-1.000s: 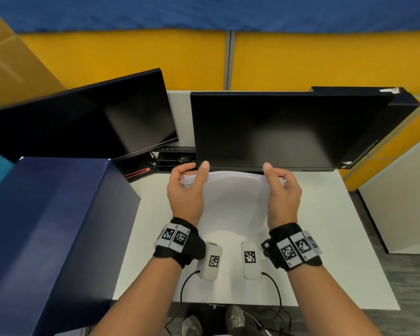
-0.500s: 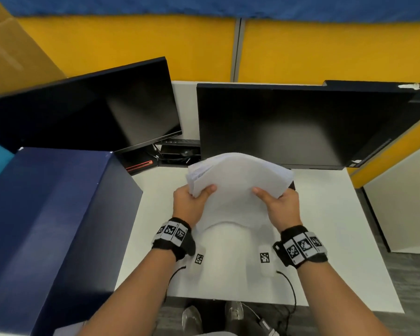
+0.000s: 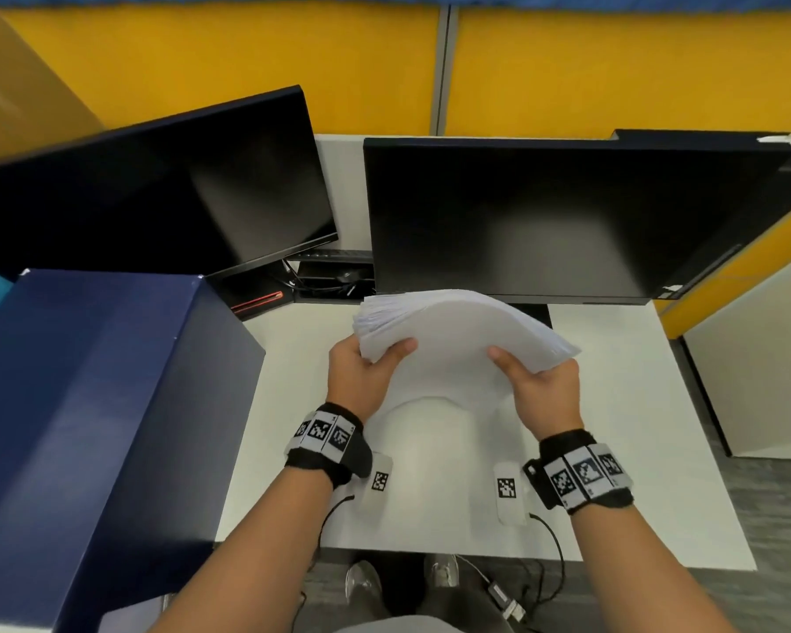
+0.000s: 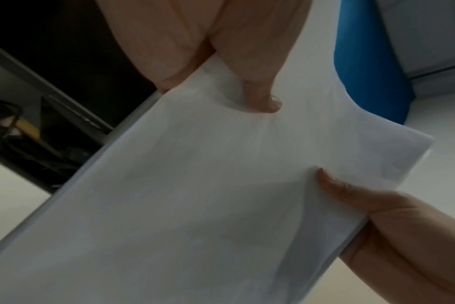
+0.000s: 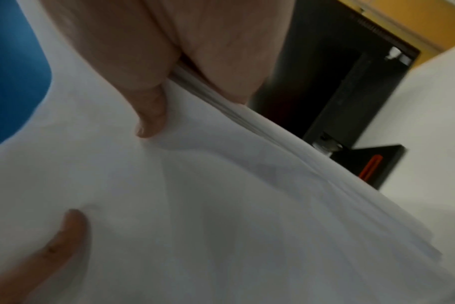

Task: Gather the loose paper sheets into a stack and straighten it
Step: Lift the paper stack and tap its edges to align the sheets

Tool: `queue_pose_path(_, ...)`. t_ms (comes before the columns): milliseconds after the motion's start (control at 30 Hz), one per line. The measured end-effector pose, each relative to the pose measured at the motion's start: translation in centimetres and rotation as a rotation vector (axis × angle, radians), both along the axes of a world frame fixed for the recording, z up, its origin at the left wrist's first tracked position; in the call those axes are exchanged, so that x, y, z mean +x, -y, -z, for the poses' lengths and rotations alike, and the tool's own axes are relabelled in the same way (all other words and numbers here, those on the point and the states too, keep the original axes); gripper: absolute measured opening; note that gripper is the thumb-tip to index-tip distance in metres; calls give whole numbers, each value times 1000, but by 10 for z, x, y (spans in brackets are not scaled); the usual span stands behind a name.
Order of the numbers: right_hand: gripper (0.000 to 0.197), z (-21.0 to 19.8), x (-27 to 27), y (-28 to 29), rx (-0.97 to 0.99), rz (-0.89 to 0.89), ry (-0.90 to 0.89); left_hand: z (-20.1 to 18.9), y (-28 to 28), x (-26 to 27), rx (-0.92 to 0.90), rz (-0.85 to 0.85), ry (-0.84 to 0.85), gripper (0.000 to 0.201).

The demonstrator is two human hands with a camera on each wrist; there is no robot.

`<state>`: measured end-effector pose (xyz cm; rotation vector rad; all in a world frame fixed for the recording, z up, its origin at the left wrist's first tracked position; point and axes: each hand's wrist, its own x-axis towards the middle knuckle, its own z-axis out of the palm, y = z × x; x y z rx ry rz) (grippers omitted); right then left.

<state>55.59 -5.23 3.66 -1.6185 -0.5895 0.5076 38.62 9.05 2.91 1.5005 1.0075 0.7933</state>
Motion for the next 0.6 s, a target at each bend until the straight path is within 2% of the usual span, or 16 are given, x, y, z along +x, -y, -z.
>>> queue_pose_path(100, 30, 1, 5, 5, 15, 14, 3, 5, 8, 0, 2, 4, 34, 22)
queue_pose_path(200, 27, 15, 6, 6, -133, -14, -23, 17, 12, 2, -70, -39, 39, 31)
queue_pose_path(300, 35, 6, 4, 4, -38, 21, -68, -1, 13, 10, 20, -55, 125, 42)
queue_pose_path(367, 39, -8, 0, 1, 63, 49, -68, -18, 13, 17, 65, -112, 185, 34)
queue_pose_path(433, 34, -21, -3, -7, 91, 117, -52, -31, 15, 26, 34, -209, 209, 21)
queue_pose_path(600, 30, -33, 4, -28, -10, 257, -37, -34, 8, 33, -10, -271, 198, 12)
